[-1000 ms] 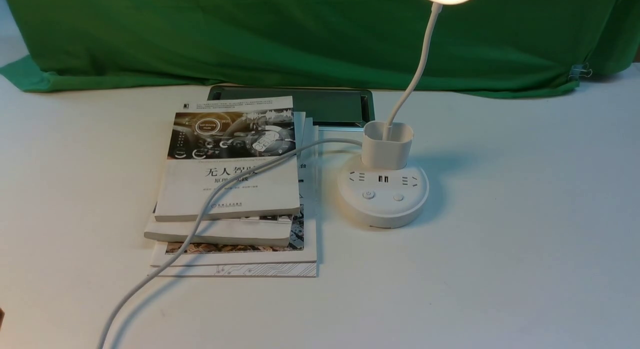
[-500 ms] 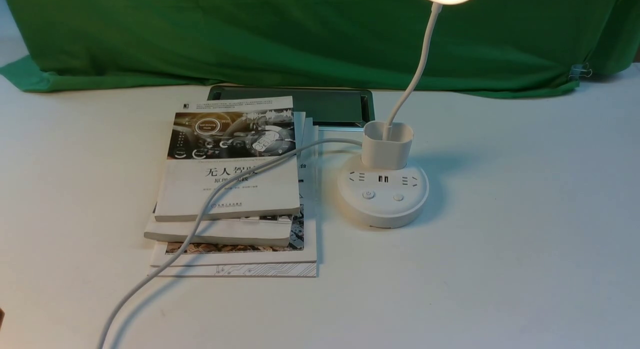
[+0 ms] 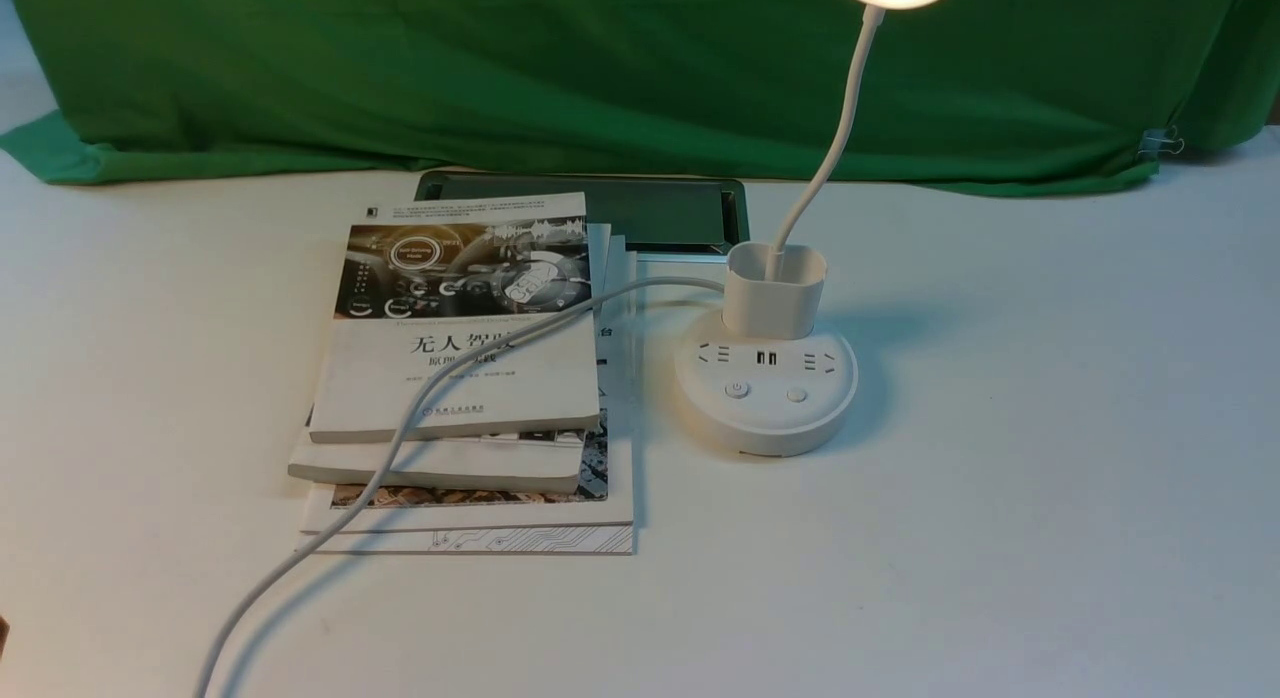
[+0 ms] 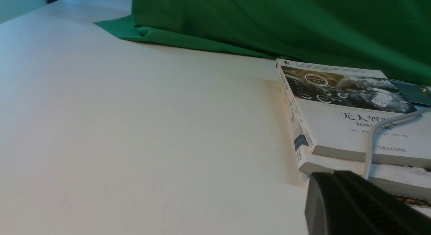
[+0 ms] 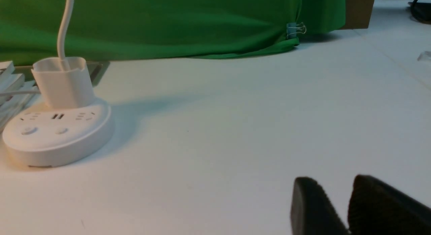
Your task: Turn on the desk lamp on the white desktop with your hand.
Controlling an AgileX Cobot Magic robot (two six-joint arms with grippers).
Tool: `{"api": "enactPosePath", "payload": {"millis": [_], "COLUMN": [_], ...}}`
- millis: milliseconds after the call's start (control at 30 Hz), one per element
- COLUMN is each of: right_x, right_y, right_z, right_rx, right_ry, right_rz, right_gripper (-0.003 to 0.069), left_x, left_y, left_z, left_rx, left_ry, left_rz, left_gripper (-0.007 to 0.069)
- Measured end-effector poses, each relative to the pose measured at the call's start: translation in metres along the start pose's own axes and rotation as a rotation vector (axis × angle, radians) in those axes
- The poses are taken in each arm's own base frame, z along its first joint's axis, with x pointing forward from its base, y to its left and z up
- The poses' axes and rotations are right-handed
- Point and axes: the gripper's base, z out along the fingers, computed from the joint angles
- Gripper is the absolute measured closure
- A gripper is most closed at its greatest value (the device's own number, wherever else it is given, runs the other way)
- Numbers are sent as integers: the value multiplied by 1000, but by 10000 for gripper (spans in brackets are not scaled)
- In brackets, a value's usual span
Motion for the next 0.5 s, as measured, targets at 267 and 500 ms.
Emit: {"api": "enactPosePath", "payload": {"millis": [267,500], "right_x": [0,0], "right_y": [0,0], "right_z": [0,0], "right_rx": [0,0], "right_ry": [0,0], "right_rz": [0,0], "right_gripper": [421,421], "left_x": [0,0], "left_y": [0,0], "left_z": [0,0], "left_rx": [0,-1], "left_ry": [0,0], "left_rz": [0,5], "left_gripper": [603,603]}}
